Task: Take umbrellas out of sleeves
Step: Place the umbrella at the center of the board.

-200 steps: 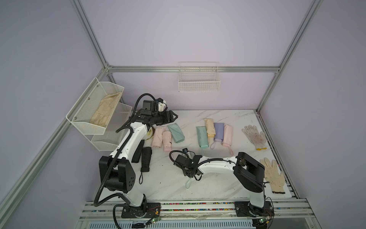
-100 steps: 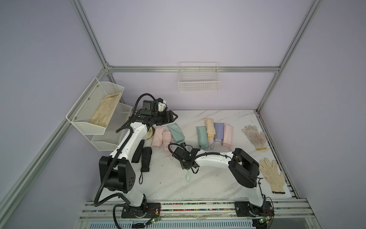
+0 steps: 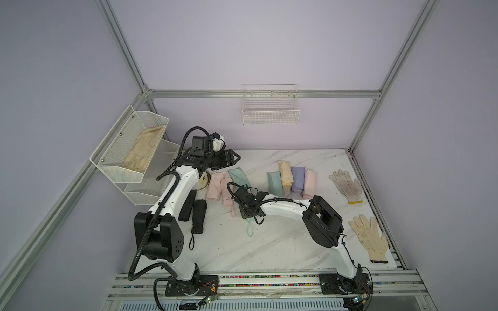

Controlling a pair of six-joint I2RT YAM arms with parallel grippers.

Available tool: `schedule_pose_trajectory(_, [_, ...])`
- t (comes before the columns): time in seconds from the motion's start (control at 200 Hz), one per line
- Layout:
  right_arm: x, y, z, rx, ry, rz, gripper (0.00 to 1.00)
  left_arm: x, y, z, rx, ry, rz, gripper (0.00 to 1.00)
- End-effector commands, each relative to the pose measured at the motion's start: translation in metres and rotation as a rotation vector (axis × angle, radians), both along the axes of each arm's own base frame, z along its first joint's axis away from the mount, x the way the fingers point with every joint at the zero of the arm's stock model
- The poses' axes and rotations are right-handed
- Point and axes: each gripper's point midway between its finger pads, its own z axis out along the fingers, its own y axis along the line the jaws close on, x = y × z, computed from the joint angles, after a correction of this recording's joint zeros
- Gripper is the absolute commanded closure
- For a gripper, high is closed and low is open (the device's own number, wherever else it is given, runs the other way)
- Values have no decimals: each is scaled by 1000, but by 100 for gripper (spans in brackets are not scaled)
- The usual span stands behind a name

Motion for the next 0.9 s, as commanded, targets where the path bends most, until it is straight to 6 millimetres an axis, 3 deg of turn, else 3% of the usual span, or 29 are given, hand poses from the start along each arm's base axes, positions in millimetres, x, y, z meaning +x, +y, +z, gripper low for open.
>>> schedule_pose_trajectory(0.0, [3, 15, 10, 50, -16, 19, 52, -2, 1, 6, -28, -19, -2, 28])
schedule_pose_trajectory(0.115, [1, 19, 11, 73, -7, 27, 51, -2, 1, 5, -32, -16, -3, 28])
schedule_pose_trajectory(0.3, [0, 21, 14, 99, 0, 26, 39, -1, 1, 3, -31, -13, -1, 28])
schedule_pose_trajectory(0.555, [0, 14, 33, 120, -29, 15, 34, -1, 1, 3, -33, -13, -1, 27])
schedule_pose_trajectory(0.715, [3, -4, 52, 102, -81, -15, 26, -1, 1, 0, -36, -6, -3, 27])
schedule_pose_trajectory(0.895, [17, -45, 76, 88, -137, -82, 26, 0, -1, -1, -44, 0, -7, 28])
